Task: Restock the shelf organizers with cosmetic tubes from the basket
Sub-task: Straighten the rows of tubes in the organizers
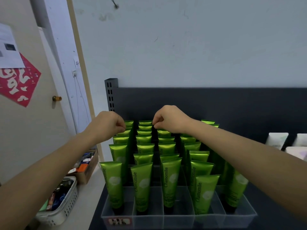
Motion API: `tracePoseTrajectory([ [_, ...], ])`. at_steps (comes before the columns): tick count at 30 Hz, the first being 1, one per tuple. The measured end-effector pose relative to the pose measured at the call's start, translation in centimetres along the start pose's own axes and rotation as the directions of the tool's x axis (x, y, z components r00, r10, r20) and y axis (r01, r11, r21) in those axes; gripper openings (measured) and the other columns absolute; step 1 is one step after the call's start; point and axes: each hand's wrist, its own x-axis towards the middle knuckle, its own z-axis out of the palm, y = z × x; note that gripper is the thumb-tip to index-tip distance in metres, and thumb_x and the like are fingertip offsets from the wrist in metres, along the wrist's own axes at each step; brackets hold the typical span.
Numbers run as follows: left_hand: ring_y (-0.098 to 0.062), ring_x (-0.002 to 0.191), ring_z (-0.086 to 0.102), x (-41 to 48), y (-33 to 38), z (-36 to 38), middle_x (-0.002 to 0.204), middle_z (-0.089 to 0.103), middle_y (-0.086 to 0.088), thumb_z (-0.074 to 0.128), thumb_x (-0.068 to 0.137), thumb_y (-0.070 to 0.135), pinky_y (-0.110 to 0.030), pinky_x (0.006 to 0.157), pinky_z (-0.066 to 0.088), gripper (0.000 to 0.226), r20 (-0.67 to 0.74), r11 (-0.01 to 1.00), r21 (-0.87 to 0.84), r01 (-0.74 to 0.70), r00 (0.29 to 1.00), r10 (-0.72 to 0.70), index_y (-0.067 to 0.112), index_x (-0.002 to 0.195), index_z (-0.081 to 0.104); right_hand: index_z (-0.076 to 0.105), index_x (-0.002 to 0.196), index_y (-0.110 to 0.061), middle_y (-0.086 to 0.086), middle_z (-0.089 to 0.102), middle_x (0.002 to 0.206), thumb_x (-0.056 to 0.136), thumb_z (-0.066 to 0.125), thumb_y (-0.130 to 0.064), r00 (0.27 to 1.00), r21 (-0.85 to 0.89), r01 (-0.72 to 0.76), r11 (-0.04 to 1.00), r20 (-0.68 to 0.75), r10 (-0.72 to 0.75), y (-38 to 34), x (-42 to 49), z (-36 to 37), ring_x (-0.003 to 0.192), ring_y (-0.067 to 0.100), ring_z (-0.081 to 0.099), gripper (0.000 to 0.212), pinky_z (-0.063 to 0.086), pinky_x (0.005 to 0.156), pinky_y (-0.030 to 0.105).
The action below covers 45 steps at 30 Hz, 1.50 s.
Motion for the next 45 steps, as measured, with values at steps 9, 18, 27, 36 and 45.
tracePoseTrajectory([
  [9, -0.004, 0.077, 0.056, -0.4, -0.5, 0.1, 0.100, 0.071, 0.000, 0.069, 0.084, 0.017, -0.018, 0.075, 0.041, 0.016, 0.000, 1.000, -0.003, 0.007, 1.000, -0.007, 0.014, 0.098, 0.074, 0.074, 0.095, -0.014, -0.011, 0.062, 0.082, 0.082, 0.071, -0.016, 0.999, 0.004, -0.041, 0.999, 0.024, 0.041, 1.2, -0.6, -1.0, 0.082, 0.005, 0.057, 0.013, 0.042, 0.075, 0.020],
  [18, -0.004, 0.077, 0.054, -0.4, -0.5, 0.2, 0.102, 0.071, -0.001, 0.068, 0.085, 0.019, -0.017, 0.078, 0.041, 0.016, -0.033, 1.000, 0.002, 0.001, 0.999, -0.001, 0.015, 0.099, 0.074, 0.075, 0.093, -0.013, -0.008, 0.064, 0.085, 0.082, 0.072, -0.020, 0.997, -0.031, -0.057, 0.998, 0.051, 0.058, 2.4, -0.9, 0.0, 0.081, 0.005, 0.056, 0.013, 0.044, 0.076, 0.022],
  [27, -0.009, 0.079, 0.055, -0.3, -0.1, -0.7, 0.098, 0.070, -0.001, 0.059, 0.092, 0.023, -0.023, 0.076, 0.042, 0.020, -0.179, 0.999, -0.049, 0.013, 0.984, -0.022, 0.012, 0.103, 0.072, 0.075, 0.091, -0.013, -0.003, 0.071, 0.092, 0.083, 0.070, -0.014, 0.996, -0.054, -0.081, 0.995, -0.028, 0.079, 3.5, 0.0, -1.0, 0.084, 0.007, 0.059, 0.010, 0.046, 0.079, 0.022],
  [36, -0.009, 0.082, 0.053, -0.4, -0.6, -0.4, 0.104, 0.070, -0.007, 0.057, 0.093, 0.020, -0.022, 0.074, 0.036, 0.022, -0.176, 0.997, -0.054, 0.056, 0.982, -0.065, 0.010, 0.104, 0.072, 0.074, 0.098, -0.013, -0.001, 0.071, 0.100, 0.083, 0.071, -0.013, 0.995, -0.014, -0.100, 0.995, 0.012, 0.100, 4.5, 0.7, 0.1, 0.087, 0.007, 0.058, 0.016, 0.045, 0.082, 0.020],
  [45, 0.002, 0.072, 0.052, -1.9, 1.9, -1.4, 0.093, 0.069, 0.005, 0.060, 0.091, 0.022, -0.007, 0.066, 0.034, 0.018, -0.225, 0.994, -0.097, -0.041, 0.974, 0.019, 0.015, 0.102, 0.072, 0.071, 0.105, -0.016, -0.001, 0.069, 0.100, 0.083, 0.070, -0.022, 0.993, 0.025, -0.081, 0.996, -0.081, 0.082, 3.1, -1.0, -1.2, 0.092, 0.011, 0.062, 0.023, 0.047, 0.082, 0.021],
])
